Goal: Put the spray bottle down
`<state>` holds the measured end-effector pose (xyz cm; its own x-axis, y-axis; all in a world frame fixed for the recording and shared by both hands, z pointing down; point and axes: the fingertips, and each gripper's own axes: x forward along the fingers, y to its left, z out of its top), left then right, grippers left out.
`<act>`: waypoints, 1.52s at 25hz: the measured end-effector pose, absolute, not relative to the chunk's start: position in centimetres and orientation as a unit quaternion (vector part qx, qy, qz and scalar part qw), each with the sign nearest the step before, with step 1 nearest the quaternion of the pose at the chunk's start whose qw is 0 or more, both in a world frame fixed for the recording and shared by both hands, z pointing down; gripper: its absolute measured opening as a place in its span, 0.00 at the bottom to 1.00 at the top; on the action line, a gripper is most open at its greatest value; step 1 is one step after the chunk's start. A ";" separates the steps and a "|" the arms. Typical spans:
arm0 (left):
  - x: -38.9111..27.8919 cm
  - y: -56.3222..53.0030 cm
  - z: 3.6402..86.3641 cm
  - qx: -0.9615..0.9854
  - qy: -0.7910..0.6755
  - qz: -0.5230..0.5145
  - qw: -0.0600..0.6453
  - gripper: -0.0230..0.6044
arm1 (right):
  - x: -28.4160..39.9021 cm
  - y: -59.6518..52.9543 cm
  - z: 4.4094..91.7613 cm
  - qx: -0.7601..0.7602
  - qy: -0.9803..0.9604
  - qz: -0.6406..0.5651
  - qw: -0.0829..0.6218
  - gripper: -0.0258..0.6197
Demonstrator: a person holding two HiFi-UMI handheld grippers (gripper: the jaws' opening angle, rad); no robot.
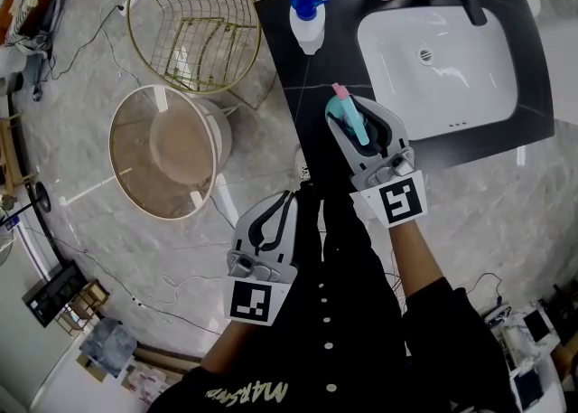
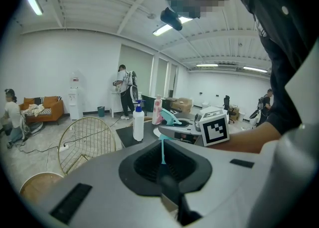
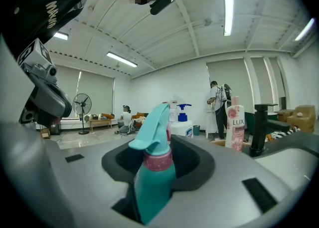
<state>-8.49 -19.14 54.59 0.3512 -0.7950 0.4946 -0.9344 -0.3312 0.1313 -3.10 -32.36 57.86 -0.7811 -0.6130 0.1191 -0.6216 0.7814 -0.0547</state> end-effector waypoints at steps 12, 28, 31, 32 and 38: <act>-8.1 -20.5 51.6 0.806 -0.545 0.161 0.167 0.07 | -1.9 -30.7 53.7 0.303 -0.951 0.058 0.022 0.41; -6.5 -27.0 41.9 0.836 -0.536 0.100 0.061 0.07 | 5.8 -31.3 39.4 0.390 -0.920 0.022 -0.033 0.09; -6.3 -27.8 40.2 0.843 -0.529 0.088 0.038 0.07 | 7.1 -31.4 37.8 0.411 -0.911 0.000 -0.018 0.05; -6.3 -28.1 39.6 0.845 -0.528 0.083 0.032 0.07 | 7.4 -31.3 37.3 0.415 -0.910 -0.002 -0.017 0.04; -5.8 -29.4 37.2 0.852 -0.520 0.061 0.002 0.07 | 9.3 -30.9 34.2 0.442 -0.897 -0.018 -0.024 0.03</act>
